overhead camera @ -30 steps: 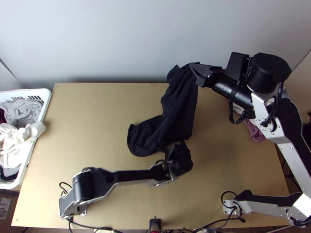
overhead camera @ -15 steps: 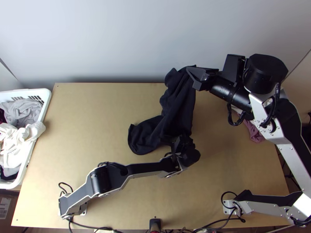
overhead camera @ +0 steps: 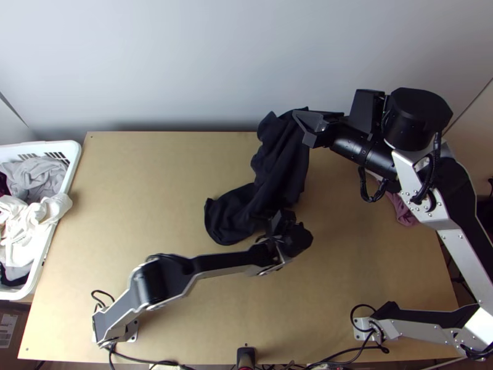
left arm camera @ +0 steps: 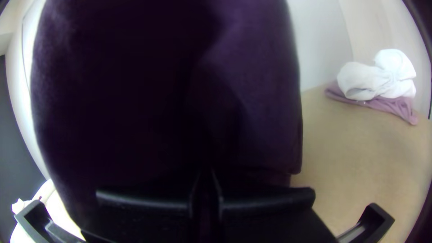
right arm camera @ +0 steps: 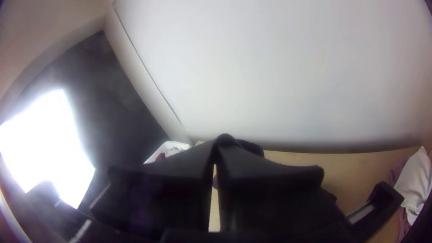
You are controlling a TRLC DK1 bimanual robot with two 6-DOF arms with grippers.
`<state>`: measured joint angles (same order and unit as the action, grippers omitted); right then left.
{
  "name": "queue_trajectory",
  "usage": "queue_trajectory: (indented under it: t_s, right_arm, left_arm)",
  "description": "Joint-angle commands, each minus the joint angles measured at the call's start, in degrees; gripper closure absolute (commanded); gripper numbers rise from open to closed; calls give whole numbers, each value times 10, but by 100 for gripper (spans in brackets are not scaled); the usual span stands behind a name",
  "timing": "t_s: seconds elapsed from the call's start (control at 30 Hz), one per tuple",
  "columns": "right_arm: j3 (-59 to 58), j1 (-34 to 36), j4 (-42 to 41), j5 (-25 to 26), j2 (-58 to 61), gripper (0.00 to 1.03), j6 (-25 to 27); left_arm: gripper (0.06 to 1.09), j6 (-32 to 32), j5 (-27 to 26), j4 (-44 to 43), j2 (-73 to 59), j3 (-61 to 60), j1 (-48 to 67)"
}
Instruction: Fold the t-shirt
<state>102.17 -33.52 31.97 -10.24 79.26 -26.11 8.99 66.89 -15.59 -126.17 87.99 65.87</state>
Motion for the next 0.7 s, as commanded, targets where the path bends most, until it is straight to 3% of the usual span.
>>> queue_trajectory:
  t_s: [0.0,0.27,0.33,0.47,0.67]
  right_arm:
    - [-7,10,-1,3,0,100,5]
    - [-7,36,-8,27,12,100,6]
    - [-7,42,-9,32,16,100,7]
    - [2,61,-10,49,26,100,6]
    - [5,101,-10,59,24,100,3]
  left_arm:
    - [105,15,-36,9,177,-145,3]
    - [105,10,-120,147,498,-304,-36]
    - [105,10,-166,187,568,-324,-85]
    - [105,-14,-267,234,684,-324,-202]
    - [105,-60,-345,282,780,-302,-319]
